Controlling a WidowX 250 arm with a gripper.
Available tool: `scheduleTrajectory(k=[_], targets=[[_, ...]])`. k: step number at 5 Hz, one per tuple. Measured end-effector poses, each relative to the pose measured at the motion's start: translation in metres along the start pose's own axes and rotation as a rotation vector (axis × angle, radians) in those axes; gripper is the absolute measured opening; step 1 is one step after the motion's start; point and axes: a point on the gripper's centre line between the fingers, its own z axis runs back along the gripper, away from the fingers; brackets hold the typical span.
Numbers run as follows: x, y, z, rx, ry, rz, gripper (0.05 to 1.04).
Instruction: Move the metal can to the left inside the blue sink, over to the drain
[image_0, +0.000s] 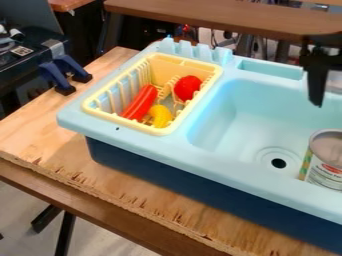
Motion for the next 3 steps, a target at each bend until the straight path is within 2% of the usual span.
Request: scheduleTrajectory(k=[1, 2, 3], targets=[[-0.006, 0.008, -0.012, 0.046, 0.079, -0.021, 0.999], [-0.008, 0.005, -0.016, 0.011, 0.1, -0.018, 0.999], [-0.019, 0.006, -0.034, 0.054, 0.202, -0.05, 0.999]])
